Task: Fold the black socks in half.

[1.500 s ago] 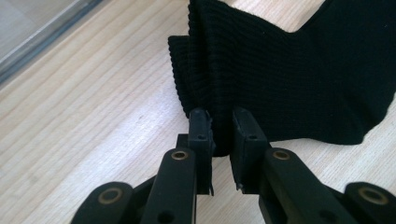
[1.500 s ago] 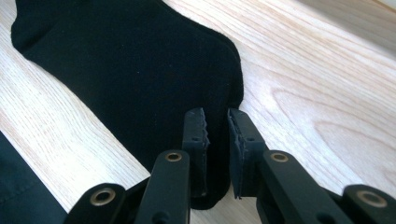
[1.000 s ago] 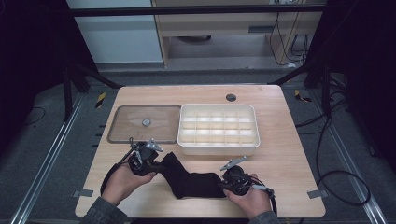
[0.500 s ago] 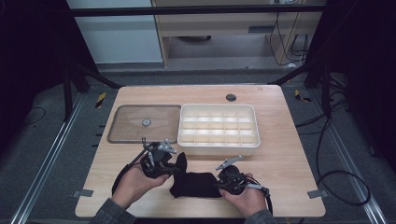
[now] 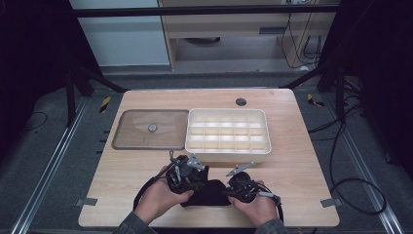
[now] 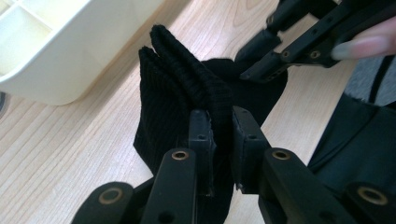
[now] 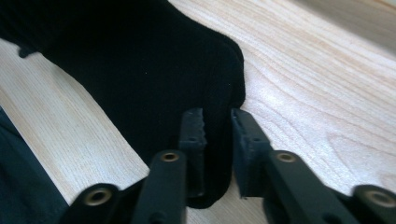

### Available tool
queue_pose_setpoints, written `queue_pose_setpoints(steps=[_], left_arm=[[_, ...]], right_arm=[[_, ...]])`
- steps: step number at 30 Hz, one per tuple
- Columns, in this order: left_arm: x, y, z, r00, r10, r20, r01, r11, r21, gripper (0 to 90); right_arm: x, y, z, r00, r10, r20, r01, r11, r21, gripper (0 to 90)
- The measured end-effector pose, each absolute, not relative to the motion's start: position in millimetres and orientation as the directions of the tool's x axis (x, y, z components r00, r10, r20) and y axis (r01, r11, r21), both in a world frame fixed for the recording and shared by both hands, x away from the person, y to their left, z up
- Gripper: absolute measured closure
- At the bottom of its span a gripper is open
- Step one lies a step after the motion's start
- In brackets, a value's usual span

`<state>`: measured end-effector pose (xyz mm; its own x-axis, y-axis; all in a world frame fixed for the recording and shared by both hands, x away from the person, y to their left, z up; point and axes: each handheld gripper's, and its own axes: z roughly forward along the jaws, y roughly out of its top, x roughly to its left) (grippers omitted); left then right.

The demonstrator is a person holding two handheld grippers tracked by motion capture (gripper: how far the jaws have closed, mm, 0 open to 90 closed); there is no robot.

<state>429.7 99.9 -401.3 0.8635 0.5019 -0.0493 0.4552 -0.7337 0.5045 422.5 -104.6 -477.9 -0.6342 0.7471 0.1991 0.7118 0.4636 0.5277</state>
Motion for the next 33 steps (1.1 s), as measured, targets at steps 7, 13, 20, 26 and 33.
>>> queue_pose_setpoints(steps=[7,13,20,26,33], left_arm=[[430.0,96.9,-409.2,0.865,0.498,-0.055,0.456,-0.737,0.499,79.5],[427.9,92.9,-415.2,0.869,0.49,-0.063,0.453,-0.74,0.497,79.5],[424.2,86.5,-410.2,0.883,0.465,-0.065,0.431,-0.748,0.505,79.5],[417.8,72.6,-424.4,0.896,0.441,-0.057,0.411,-0.77,0.488,79.2],[422.5,68.6,-438.9,0.88,0.468,-0.08,0.444,-0.751,0.489,79.1]], right_arm=[[411.6,-116.1,-468.9,-0.63,0.755,0.183,0.702,0.453,0.549,58.3],[410.5,-116.4,-473.0,-0.637,0.746,0.195,0.705,0.462,0.537,77.2],[412.2,-115.2,-473.8,-0.64,0.739,0.211,0.711,0.464,0.529,82.3],[412.9,-115.3,-476.8,-0.633,0.741,0.222,0.717,0.454,0.529,82.6],[412.6,-116.0,-477.4,-0.637,0.738,0.223,0.711,0.45,0.541,75.9]])
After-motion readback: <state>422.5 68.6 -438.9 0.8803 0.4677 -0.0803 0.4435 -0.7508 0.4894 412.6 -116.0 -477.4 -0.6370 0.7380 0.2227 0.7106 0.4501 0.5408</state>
